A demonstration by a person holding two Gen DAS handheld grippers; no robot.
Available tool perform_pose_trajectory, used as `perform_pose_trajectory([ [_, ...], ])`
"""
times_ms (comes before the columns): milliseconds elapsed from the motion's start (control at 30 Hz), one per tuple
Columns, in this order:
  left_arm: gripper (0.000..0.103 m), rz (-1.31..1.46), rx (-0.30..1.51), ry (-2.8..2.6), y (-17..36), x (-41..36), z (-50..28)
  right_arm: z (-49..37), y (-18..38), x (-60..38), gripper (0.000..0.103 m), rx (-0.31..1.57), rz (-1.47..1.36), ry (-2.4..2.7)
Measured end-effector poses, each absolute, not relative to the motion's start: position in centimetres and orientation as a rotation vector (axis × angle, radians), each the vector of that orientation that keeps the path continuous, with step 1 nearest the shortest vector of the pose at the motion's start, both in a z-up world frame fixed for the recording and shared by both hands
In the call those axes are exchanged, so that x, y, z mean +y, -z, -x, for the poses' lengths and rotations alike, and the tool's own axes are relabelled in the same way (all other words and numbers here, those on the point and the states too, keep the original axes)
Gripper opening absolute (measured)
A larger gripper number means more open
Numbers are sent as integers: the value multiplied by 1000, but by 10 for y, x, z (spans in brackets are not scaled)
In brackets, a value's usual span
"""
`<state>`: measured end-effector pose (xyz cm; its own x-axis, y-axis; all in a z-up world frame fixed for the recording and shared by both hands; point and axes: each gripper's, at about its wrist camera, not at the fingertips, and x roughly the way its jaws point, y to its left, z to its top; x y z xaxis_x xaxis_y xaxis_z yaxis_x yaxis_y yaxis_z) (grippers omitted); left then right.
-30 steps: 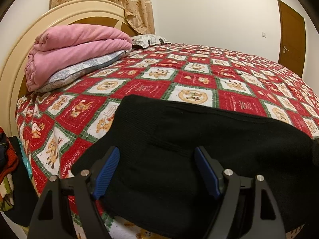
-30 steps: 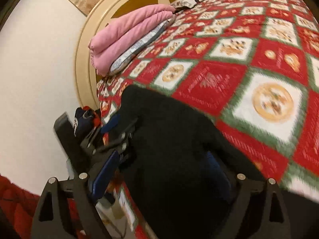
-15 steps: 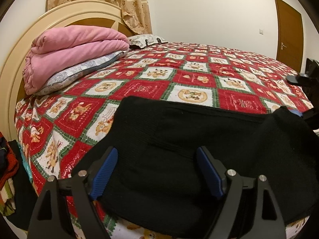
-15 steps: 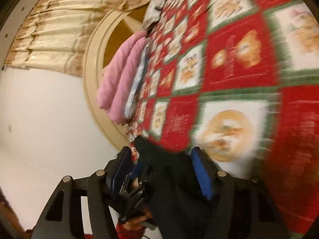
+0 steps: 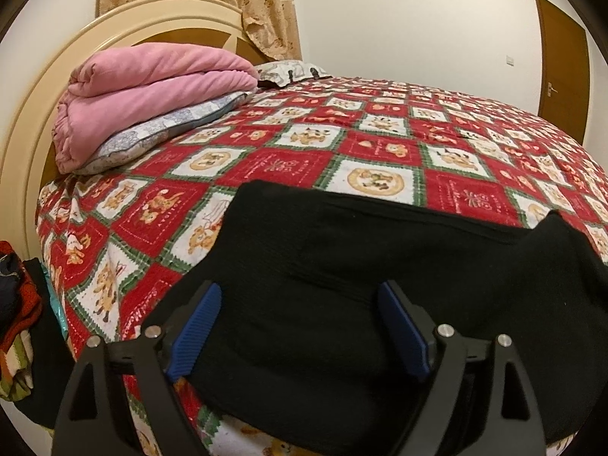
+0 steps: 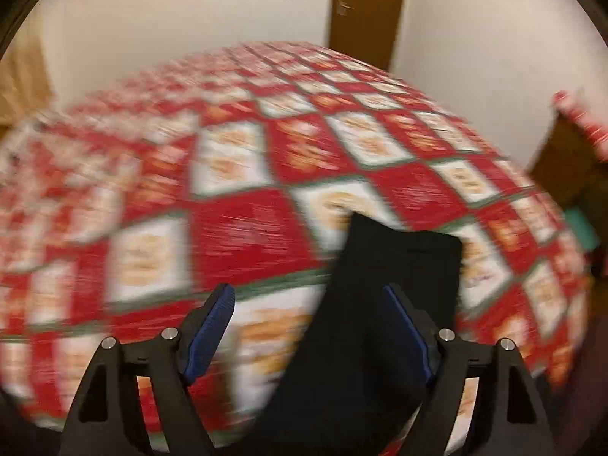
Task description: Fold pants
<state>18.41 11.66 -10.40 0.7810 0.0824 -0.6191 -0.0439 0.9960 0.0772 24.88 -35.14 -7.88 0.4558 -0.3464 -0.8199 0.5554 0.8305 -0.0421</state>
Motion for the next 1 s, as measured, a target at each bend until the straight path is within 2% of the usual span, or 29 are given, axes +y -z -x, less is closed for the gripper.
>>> perform_pose_trajectory([
  [67, 90, -60, 672, -77, 104, 116, -184, -260, 103, -362, 80, 1049, -205, 642],
  [167, 94, -58, 676, -88, 104, 118, -185, -250, 113, -383, 79, 1018, -307, 624],
  [200, 96, -57, 676, -91, 104, 118, -186, -248, 115, -389, 76, 1011, -353, 603],
  [233, 98, -54, 676, -93, 105, 119, -186, -240, 117, -396, 66, 1002, -423, 566],
  [300, 99, -43, 680, -95, 105, 122, -187, -229, 114, -403, 39, 982, -483, 570],
  [333, 100, -42, 683, -94, 105, 122, -187, -220, 110, -404, 17, 963, -518, 556],
  [433, 100, -48, 682, -97, 105, 121, -187, -194, 106, -417, 6, 881, -690, 447],
  [633, 100, -48, 700, -112, 104, 120, -189, -114, 72, -436, 5, 664, -883, 290],
  [800, 101, -46, 709, -114, 104, 120, -190, -7, 53, -452, 6, 510, -976, 315],
  [1000, 103, -47, 708, -130, 104, 121, -192, 76, 83, -471, 6, 551, -954, 479],
])
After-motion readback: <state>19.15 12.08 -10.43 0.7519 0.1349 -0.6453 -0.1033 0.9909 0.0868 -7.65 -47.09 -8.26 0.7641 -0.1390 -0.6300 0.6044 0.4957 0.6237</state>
